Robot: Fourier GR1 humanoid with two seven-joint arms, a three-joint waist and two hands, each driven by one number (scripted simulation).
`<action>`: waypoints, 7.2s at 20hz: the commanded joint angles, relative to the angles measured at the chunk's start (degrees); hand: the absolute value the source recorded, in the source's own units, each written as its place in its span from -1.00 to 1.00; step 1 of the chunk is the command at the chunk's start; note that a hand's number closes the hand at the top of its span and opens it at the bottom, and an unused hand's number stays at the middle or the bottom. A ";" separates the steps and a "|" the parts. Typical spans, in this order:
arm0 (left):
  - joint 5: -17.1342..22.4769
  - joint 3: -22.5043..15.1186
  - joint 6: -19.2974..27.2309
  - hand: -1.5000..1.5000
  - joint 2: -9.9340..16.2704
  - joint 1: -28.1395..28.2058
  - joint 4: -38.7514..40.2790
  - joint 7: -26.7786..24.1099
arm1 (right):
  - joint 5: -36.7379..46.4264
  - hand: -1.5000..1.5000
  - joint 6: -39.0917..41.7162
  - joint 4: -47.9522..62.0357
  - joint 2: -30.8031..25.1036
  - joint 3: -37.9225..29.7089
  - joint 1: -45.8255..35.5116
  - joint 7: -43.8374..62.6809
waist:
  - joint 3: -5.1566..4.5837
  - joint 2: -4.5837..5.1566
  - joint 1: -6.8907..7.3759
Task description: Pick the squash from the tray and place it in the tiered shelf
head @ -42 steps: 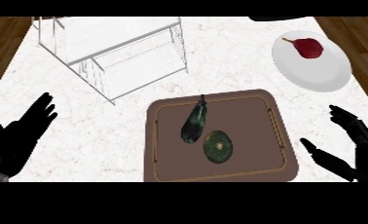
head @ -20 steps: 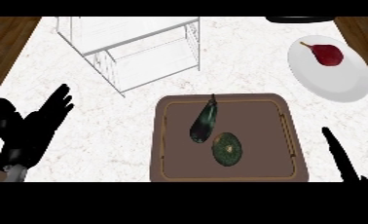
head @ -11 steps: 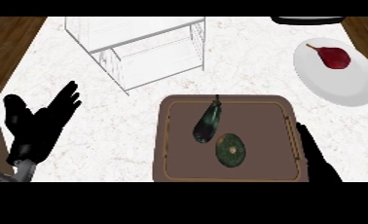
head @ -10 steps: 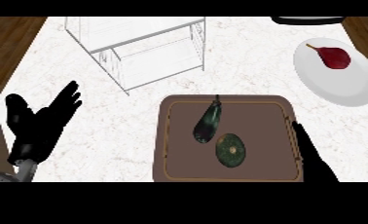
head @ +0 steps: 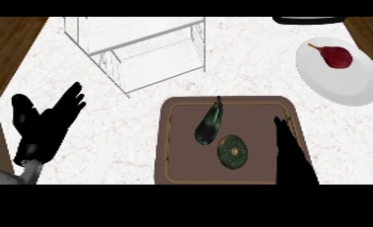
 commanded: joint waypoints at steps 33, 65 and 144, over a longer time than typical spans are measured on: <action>4.82 -2.76 -0.34 0.00 -3.93 0.26 9.41 -5.99 | 4.74 -1.00 -11.88 24.05 2.18 -0.97 -11.37 2.66 | -2.77 0.79 0.27; 8.58 -8.52 3.45 0.00 -0.92 -0.70 5.90 -6.41 | -15.78 1.00 -8.05 17.11 2.19 22.42 -49.49 -6.33 | -2.88 0.04 2.07; 9.69 -9.13 3.91 0.00 -0.34 -1.15 5.67 -8.62 | -40.39 -1.00 -20.42 88.40 1.65 -39.51 -105.29 -42.21 | -2.79 1.56 1.98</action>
